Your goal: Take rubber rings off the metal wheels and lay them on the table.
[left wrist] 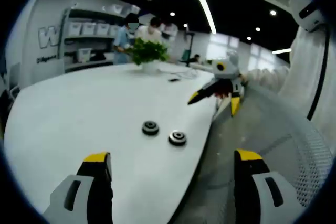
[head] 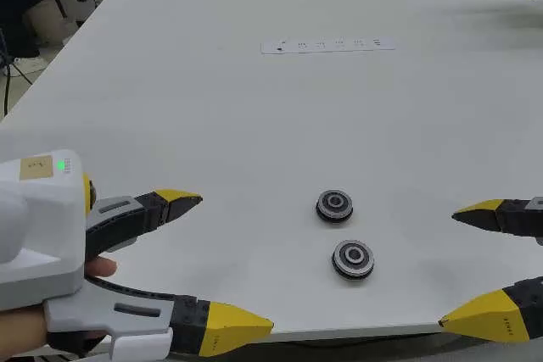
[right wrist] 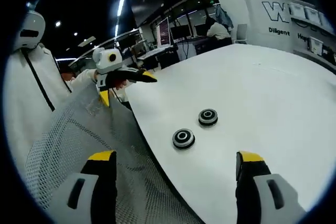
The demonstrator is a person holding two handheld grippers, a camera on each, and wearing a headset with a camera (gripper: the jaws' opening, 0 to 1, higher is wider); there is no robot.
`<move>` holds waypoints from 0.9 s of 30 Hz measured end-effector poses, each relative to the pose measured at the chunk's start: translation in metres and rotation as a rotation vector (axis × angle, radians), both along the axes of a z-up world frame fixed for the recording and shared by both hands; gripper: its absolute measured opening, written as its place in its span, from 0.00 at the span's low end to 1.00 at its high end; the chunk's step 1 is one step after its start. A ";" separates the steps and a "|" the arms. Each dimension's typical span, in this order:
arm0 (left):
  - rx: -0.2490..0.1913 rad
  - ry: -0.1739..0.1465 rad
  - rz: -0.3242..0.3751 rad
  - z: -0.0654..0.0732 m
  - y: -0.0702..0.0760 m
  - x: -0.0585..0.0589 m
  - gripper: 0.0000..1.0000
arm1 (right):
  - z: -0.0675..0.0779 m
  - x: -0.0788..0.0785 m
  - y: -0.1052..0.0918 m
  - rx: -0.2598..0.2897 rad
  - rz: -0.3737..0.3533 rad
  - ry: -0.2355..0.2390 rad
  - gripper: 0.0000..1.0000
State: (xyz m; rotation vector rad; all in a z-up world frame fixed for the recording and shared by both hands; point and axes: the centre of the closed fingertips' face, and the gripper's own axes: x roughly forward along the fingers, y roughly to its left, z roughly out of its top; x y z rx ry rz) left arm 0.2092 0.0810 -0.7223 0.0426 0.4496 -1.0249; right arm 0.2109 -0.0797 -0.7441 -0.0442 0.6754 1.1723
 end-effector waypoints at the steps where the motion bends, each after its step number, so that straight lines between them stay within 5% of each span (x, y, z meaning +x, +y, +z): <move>1: 0.001 0.001 0.000 0.000 0.000 0.000 1.00 | 0.000 0.000 0.000 0.000 0.000 0.001 0.92; 21: -0.002 -0.001 0.000 0.001 0.000 0.000 0.99 | 0.000 0.001 -0.001 0.001 -0.006 -0.002 0.91; 27: -0.044 0.006 0.020 0.005 0.001 0.003 0.99 | -0.001 0.001 -0.002 -0.003 -0.010 0.000 0.90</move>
